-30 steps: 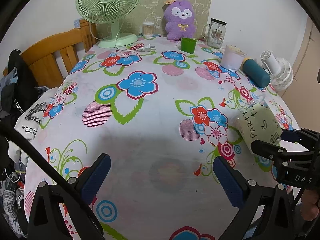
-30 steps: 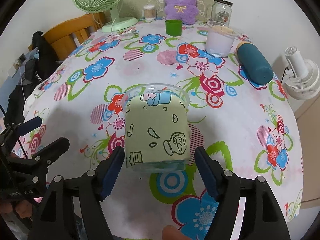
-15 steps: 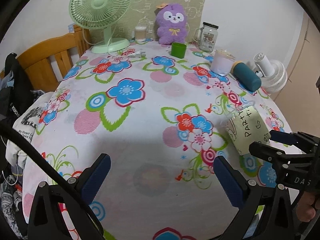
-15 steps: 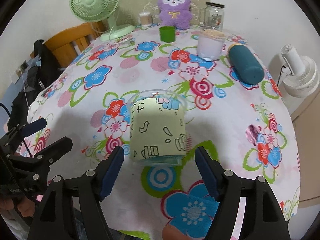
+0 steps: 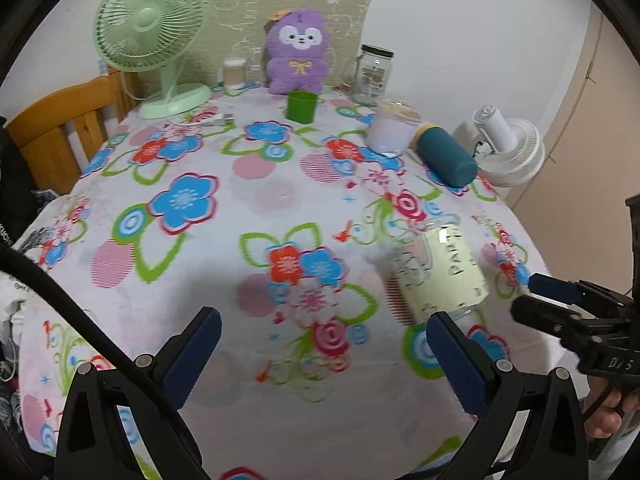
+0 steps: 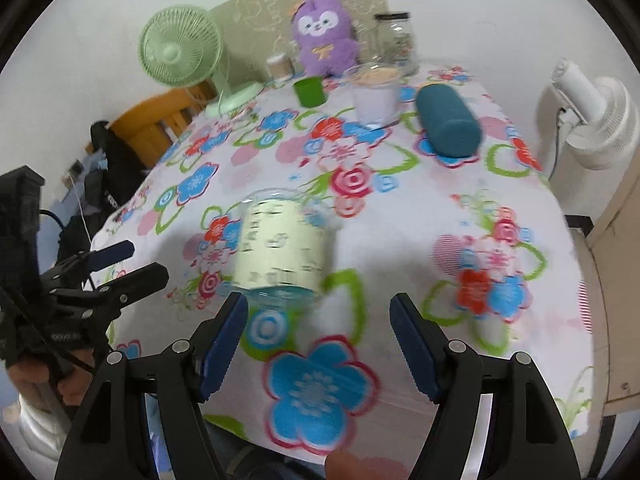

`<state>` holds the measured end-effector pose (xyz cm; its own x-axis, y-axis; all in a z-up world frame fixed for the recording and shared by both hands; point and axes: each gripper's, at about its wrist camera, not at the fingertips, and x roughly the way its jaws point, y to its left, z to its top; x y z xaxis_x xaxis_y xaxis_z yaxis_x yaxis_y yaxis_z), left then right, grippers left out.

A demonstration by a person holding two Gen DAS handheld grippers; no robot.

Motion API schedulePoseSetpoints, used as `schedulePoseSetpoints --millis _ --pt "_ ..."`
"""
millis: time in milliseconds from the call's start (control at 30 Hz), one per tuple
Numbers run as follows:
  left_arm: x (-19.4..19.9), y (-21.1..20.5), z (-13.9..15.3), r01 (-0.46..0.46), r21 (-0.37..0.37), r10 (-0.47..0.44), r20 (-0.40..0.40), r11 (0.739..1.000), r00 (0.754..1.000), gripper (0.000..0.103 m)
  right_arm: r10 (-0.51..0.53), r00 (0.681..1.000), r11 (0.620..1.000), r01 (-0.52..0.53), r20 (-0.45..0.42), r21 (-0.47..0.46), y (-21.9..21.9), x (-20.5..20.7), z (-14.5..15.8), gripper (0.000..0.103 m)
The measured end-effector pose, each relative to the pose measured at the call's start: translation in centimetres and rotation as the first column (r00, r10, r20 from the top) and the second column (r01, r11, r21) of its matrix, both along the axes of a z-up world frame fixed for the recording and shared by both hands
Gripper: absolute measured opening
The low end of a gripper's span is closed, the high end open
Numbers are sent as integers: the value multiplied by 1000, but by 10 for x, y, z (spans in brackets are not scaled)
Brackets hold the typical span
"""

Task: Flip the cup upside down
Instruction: 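Lift the green-wrapped cup with the right gripper and carry it aside, then close the left gripper on the cup held by the right gripper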

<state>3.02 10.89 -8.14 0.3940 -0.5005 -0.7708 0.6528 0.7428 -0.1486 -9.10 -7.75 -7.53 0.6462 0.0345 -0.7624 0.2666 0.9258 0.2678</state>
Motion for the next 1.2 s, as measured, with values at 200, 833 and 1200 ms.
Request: schedulePoseSetpoints --millis 200,833,1200 --pt "-8 -34 -8 39 -20 -40 -57 999 998 103 -100 994 994 99 39 36 -44 -35 -2 76" --pt "-26 -82 -54 -40 -35 37 -81 999 996 102 -199 980 979 199 3 38 -81 -58 -27 76" --pt "-27 -72 -49 -64 -55 60 -72 996 996 71 -202 979 978 202 0 52 -84 -60 -32 76"
